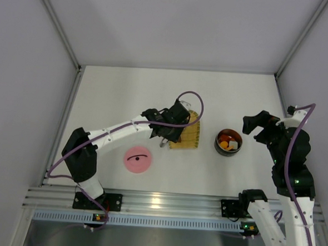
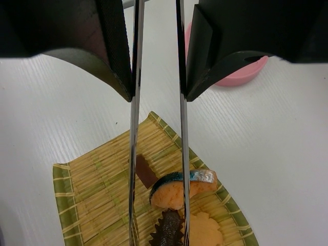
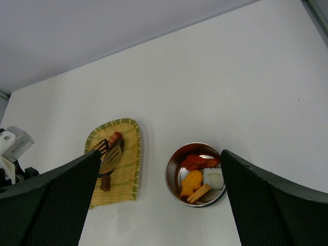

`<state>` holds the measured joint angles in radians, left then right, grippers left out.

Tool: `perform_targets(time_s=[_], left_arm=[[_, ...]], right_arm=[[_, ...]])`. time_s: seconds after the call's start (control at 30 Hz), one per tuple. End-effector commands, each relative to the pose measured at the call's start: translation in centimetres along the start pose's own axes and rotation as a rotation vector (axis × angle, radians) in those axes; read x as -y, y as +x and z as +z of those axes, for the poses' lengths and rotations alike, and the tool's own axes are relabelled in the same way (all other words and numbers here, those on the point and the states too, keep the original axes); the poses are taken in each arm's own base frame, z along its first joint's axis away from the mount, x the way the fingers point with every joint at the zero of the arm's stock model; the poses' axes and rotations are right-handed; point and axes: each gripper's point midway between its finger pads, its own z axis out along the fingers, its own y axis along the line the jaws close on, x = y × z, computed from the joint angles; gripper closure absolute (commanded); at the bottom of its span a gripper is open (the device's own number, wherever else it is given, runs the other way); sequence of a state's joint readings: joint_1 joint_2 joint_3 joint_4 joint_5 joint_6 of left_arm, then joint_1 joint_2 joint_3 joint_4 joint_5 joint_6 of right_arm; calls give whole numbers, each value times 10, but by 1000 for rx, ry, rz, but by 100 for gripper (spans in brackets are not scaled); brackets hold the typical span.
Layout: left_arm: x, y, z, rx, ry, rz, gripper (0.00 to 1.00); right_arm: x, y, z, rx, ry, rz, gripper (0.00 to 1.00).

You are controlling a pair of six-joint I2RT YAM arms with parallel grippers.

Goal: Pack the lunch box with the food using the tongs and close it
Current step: Pick up the fake food from the plate.

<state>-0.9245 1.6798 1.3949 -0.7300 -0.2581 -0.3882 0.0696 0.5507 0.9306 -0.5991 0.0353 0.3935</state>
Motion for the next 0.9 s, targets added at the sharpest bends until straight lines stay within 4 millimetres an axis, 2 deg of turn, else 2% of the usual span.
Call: perform_targets(time_s=[0.0, 0.3, 0.43, 0.63, 0.87], left_arm=[[6, -10, 2, 25, 18, 8, 52], [6, -16, -1, 35, 16, 5, 65], [9, -26, -13, 64, 39, -4, 74], [22, -47, -44, 124, 126, -13, 75], [41, -56, -62, 148, 221, -8, 75]], right_arm=[[1, -3, -4, 12, 5, 0, 2], [2, -4, -4, 15, 9, -1, 2], [1, -5, -4, 17, 7, -1, 2], [0, -7, -4, 17, 5, -1, 2], [-1, -9, -4, 20, 4, 1, 2]])
